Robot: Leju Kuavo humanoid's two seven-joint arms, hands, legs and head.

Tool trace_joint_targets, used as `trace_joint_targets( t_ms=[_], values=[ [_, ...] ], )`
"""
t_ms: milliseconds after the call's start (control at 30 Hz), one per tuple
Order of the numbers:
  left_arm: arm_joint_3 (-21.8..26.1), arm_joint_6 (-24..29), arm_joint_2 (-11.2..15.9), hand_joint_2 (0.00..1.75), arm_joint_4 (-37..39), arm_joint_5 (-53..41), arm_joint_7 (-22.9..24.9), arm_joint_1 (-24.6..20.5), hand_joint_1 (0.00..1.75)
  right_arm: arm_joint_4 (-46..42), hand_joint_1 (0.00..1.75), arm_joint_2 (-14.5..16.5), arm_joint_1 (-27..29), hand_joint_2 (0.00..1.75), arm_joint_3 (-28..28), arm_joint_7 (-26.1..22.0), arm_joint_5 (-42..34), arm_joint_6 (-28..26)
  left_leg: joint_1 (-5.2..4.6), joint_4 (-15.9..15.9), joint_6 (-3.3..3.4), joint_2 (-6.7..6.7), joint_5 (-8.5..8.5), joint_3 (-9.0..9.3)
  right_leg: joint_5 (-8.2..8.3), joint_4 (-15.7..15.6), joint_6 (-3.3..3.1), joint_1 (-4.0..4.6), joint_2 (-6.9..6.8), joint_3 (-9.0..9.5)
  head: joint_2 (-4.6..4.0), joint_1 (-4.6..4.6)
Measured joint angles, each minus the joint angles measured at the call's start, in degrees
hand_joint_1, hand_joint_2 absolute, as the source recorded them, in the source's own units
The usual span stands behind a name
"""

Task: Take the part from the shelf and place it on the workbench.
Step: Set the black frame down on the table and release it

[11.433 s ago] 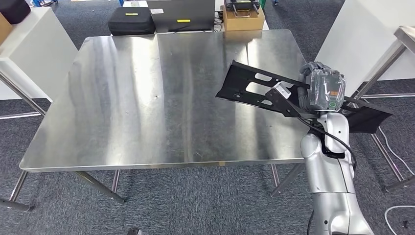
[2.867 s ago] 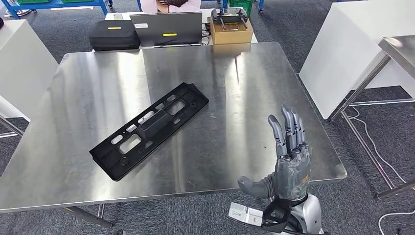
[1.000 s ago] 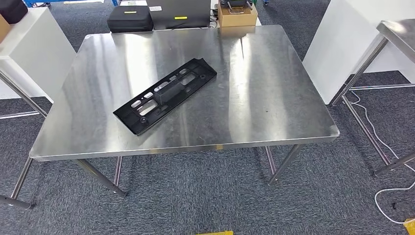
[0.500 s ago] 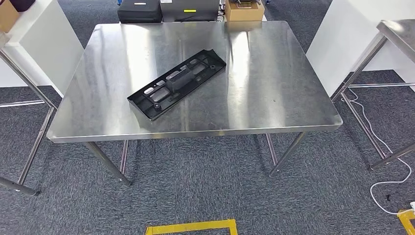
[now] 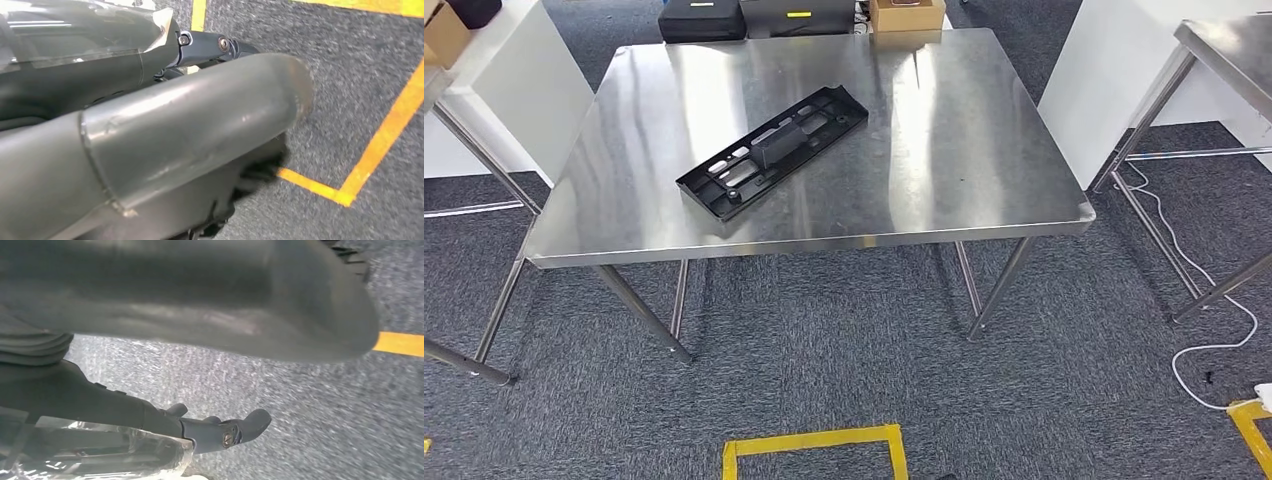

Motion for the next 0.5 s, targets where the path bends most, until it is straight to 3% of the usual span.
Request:
trace_joint_targets(
  t_ms=[67,133,200,267,333,400,433,467,500],
  values=[
    [0.02,0.04,-0.01,0.0,0.0,0.02,0.06,-0.08,0.0,0.0,0.0,-0.01,-0.07,0.0,0.01,0.2,0.03,0.21,0.08,-8.48,0.27,-0.14,1.81,5.63,0.32,0.69,0.44,0.12,0.0,-0.9,0.0,0.01],
    [0.02,0.04,-0.04,0.0,0.0,0.02,0.19,-0.12,0.0,0.0,0.0,-0.05,-0.19,0.0,0.02,0.35,0.04,0.39,-0.14,-12.4,0.67,-0.35,1.83,7.73,0.78,1.11,1.17,0.33,-0.02,-1.55,0.0,0.05],
    [0.02,0.04,-0.1,0.0,0.0,-0.05,0.39,-0.06,0.0,0.0,0.0,-0.11,-0.15,0.0,0.02,0.49,-0.01,0.46,-0.4,-12.81,1.49,-0.3,2.33,7.02,1.38,1.08,2.21,0.56,-0.01,-1.95,0.0,0.09],
    [0.02,0.05,-0.16,0.0,-0.01,-0.22,0.58,-0.09,0.0,0.01,0.0,-0.29,0.01,0.0,0.01,0.58,-0.08,0.46,-0.46,-13.42,2.84,-0.08,3.44,6.26,0.09,2.61,2.62,0.6,0.08,-3.23,0.0,0.22],
    [0.03,0.04,-0.2,0.0,-0.02,-0.34,0.7,-0.15,0.0,0.02,0.0,-0.46,0.11,0.0,0.01,0.62,-0.09,0.45,-0.54,-13.69,3.78,0.11,4.61,5.34,-4.13,8.53,2.25,0.47,0.23,-5.87,0.0,0.54],
    [0.02,0.04,-0.25,0.0,-0.01,-0.35,0.74,-0.14,0.0,0.02,0.0,-0.54,0.17,0.0,0.01,0.62,-0.09,0.45,-0.76,-13.61,4.02,0.26,5.56,4.05,-7.84,16.12,2.33,0.5,0.31,-8.13,0.0,0.74],
    [0.02,0.04,-0.28,0.0,0.0,-0.35,0.74,-0.12,0.0,0.02,0.0,-0.58,0.2,0.0,0.01,0.62,-0.09,0.45,-0.85,-13.55,4.03,0.32,6.01,3.44,-8.27,17.97,2.69,0.52,0.33,-8.18,0.0,0.73],
    [0.02,0.04,-0.29,0.0,0.0,-0.35,0.75,-0.12,0.0,0.02,0.0,-0.63,0.21,0.0,0.01,0.62,-0.1,0.45,-0.9,-13.49,3.98,0.35,6.43,2.88,-7.67,17.57,3.15,0.5,0.33,-7.12,0.0,0.74],
    [0.02,0.04,-0.3,0.0,-0.01,-0.37,0.75,-0.12,0.0,0.02,0.0,-0.69,0.21,0.0,0.01,0.62,-0.11,0.44,-0.91,-13.44,3.87,0.35,6.82,2.39,-6.4,14.85,3.6,0.46,0.33,-4.97,0.0,0.73]
  ],
)
